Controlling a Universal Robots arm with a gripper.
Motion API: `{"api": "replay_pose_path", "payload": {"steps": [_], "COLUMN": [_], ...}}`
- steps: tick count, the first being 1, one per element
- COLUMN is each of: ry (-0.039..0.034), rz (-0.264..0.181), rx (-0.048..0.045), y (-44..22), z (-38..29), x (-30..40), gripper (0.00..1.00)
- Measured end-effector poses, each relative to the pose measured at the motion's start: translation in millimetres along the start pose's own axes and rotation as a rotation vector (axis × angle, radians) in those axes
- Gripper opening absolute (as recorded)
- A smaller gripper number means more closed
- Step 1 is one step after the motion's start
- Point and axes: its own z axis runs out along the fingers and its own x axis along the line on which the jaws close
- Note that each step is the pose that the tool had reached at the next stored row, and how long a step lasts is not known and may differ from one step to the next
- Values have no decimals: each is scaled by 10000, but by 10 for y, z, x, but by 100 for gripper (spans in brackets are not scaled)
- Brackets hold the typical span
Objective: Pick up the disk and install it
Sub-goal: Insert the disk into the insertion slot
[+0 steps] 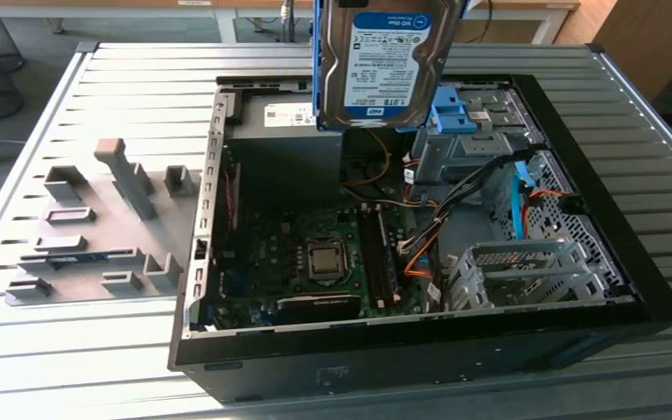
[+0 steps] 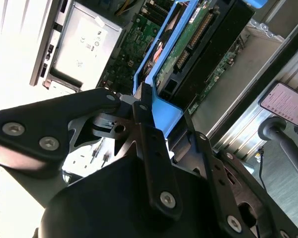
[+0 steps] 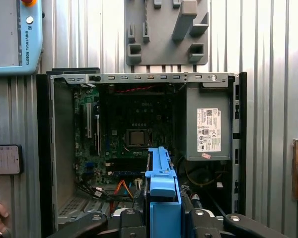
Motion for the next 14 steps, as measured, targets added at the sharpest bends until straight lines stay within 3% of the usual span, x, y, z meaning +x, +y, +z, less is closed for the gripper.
{"api": "replay_pose_path", "payload": {"steps": [4, 8, 11, 14], "ry": [-1, -6, -7, -5], "rz": [-2, -14, -15, -15], "rx": [24, 225, 238, 237], "y": [0, 2, 3, 0], "z": [0, 0, 1, 7], "x": [10, 29, 66, 149], "gripper": [36, 36, 36, 36]}}
